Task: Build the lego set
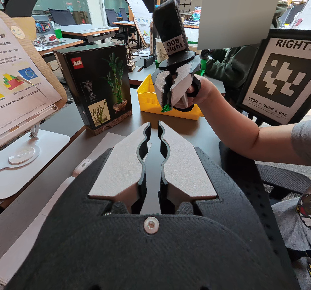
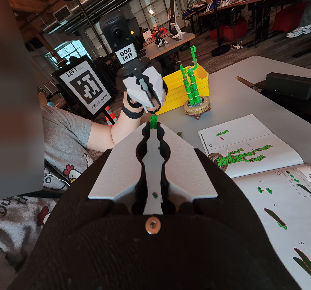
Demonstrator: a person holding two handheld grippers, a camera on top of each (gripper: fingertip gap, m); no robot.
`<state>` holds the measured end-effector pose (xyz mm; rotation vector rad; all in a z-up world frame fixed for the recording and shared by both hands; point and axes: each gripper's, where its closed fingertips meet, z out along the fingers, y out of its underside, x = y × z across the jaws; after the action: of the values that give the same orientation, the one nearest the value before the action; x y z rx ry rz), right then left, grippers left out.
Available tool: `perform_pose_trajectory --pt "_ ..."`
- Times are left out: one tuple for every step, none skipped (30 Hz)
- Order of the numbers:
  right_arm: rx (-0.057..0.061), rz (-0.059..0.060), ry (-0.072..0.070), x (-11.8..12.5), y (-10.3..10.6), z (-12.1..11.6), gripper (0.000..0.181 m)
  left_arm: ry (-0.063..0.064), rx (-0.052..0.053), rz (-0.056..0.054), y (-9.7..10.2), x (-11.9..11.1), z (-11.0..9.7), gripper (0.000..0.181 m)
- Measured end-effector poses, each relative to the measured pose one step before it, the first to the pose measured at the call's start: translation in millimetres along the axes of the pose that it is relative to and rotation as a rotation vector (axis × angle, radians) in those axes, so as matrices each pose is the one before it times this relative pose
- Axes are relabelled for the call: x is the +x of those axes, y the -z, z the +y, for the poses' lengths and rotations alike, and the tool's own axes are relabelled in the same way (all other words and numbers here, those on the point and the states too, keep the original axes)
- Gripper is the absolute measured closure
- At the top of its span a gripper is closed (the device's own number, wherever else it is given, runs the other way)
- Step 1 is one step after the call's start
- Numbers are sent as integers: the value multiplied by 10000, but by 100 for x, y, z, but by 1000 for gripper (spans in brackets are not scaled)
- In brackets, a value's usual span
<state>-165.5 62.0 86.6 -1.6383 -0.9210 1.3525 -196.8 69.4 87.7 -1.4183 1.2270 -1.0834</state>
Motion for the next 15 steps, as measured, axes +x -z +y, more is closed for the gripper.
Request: perform_pose_trajectory --pt "1 3 6 -13 34 -9 175 -74 -52 4 -26 102 58 175" --pt "-4 3 0 -18 27 -4 175 -55 -57 29 -35 121 61 175" --pt "-1 -7 2 -18 23 -3 175 -39 -54 17 -24 74 67 175" --pt "0 -5 1 -27 14 0 175 -27 -38 -12 -15 30 36 175" --pt "-4 3 -2 -1 4 -4 175 -16 -20 -23 -22 -9 22 175" --pt "-19 -6 -5 -15 -6 26 175 -3 -13 -5 -19 4 13 175" --pt "-19 -6 -2 -7 2 35 175 5 -11 12 -2 20 14 175" --pt "-12 13 4 24 7 25 175 4 -12 -1 -3 3 25 175" --pt "-9 24 -3 44 4 18 175 5 -15 -24 18 -51 22 175" --pt "-9 12 -8 37 22 14 175 9 -10 -31 17 -57 6 175" --pt "-2 -4 -13 1 19 9 175 17 1 -20 37 -50 -4 175" --pt "4 -13 -14 -7 14 -13 175 24 9 -7 31 -28 -16 175" --pt "1 -4 -9 5 17 5 175 23 12 -1 28 -29 -21 175" --pt "-8 4 1 7 5 11 175 20 11 -3 28 -25 -10 175" --pt "-11 -2 2 -5 9 7 175 18 7 -13 22 -48 -15 175"
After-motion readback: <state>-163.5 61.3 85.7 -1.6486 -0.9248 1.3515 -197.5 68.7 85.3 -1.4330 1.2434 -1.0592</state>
